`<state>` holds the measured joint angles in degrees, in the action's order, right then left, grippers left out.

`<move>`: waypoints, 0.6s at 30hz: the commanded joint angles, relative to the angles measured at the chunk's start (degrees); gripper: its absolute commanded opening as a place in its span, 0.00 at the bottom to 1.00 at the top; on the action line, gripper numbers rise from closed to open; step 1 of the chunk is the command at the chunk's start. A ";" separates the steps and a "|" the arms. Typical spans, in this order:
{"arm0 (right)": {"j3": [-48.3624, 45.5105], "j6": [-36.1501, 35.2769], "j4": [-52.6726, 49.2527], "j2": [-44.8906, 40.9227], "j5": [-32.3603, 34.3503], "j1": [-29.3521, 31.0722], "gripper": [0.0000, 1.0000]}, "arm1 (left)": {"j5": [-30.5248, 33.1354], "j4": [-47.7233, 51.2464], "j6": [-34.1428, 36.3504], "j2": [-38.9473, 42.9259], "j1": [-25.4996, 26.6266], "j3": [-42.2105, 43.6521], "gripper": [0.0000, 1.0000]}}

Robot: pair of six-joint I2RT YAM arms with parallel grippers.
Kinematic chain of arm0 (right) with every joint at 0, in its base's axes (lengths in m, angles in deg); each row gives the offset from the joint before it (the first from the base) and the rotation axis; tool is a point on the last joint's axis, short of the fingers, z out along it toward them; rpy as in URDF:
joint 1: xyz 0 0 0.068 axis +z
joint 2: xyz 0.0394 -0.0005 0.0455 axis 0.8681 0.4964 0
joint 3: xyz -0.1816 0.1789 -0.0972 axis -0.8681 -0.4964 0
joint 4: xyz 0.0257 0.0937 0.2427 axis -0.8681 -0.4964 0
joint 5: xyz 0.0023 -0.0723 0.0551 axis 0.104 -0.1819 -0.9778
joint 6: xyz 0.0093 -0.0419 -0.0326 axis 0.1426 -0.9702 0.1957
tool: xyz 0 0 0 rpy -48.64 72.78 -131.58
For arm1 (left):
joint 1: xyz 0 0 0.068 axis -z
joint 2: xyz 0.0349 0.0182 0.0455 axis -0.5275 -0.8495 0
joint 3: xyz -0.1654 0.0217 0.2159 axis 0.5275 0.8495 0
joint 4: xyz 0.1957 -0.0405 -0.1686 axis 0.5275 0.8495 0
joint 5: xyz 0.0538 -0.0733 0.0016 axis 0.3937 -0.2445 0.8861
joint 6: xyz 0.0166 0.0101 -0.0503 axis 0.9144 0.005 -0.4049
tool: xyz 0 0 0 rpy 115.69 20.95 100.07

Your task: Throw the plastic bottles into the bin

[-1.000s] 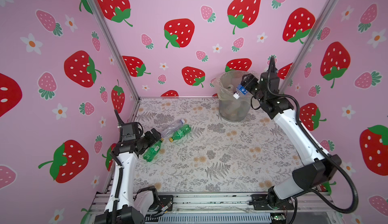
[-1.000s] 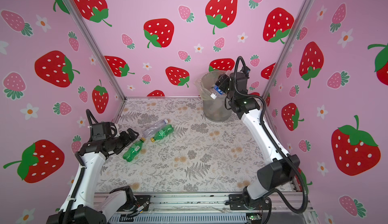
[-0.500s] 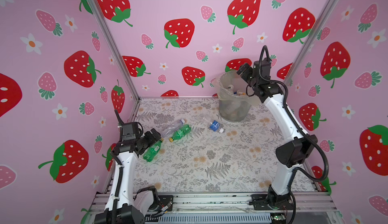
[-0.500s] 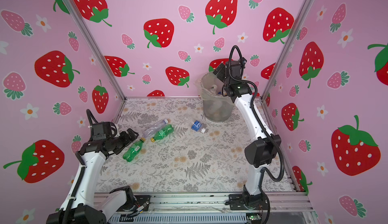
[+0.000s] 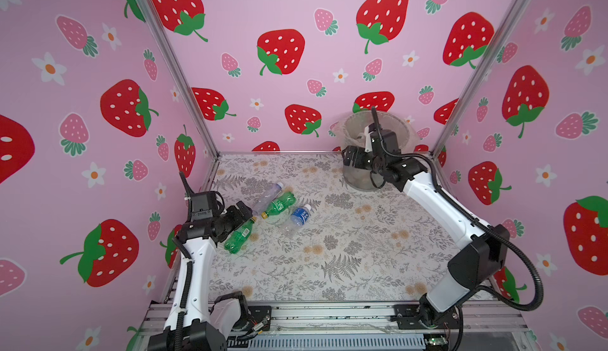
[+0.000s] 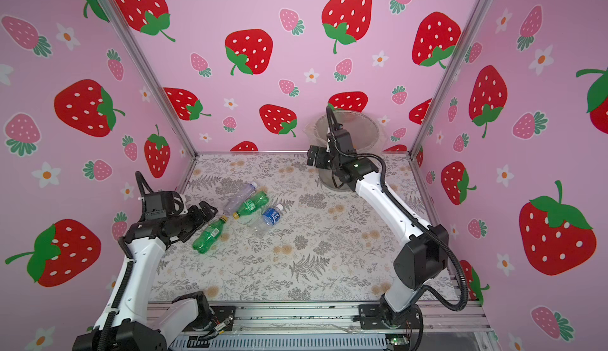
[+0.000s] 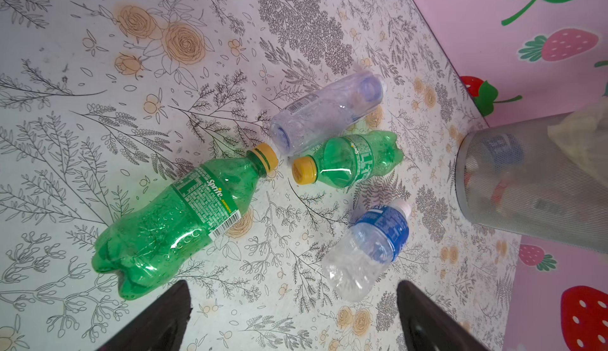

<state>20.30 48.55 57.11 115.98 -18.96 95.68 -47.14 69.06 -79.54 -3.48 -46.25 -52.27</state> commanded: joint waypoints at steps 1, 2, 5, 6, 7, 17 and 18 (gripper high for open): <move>-4.07 -9.00 3.58 -2.29 -4.07 2.47 0.99 | -0.57 0.32 -0.33 0.06 -0.26 -0.43 0.99; -4.33 -10.52 3.58 -1.82 -2.73 3.91 0.99 | -0.61 0.44 -0.49 0.16 -0.31 -0.56 0.99; -4.38 -9.27 0.21 0.61 0.30 7.32 0.99 | -0.70 0.89 -1.09 0.56 -0.26 -0.43 0.99; -4.97 -7.76 -0.05 1.12 0.67 8.04 0.99 | -0.70 0.87 -1.22 0.82 -0.26 -0.24 0.99; -5.97 -6.23 0.04 1.55 0.13 8.97 0.99 | -0.69 1.00 -1.38 0.96 -0.26 0.06 0.99; -12.15 13.55 1.64 5.04 2.23 19.38 0.99 | -0.53 1.38 -1.12 1.59 -0.27 0.66 0.99; -11.57 15.03 0.64 5.91 3.24 20.18 0.99 | -0.55 1.32 -1.10 1.52 -0.26 0.71 0.99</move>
<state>8.63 56.33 57.96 120.31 -18.24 113.87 -47.21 69.19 -80.59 -2.44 -46.25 -51.96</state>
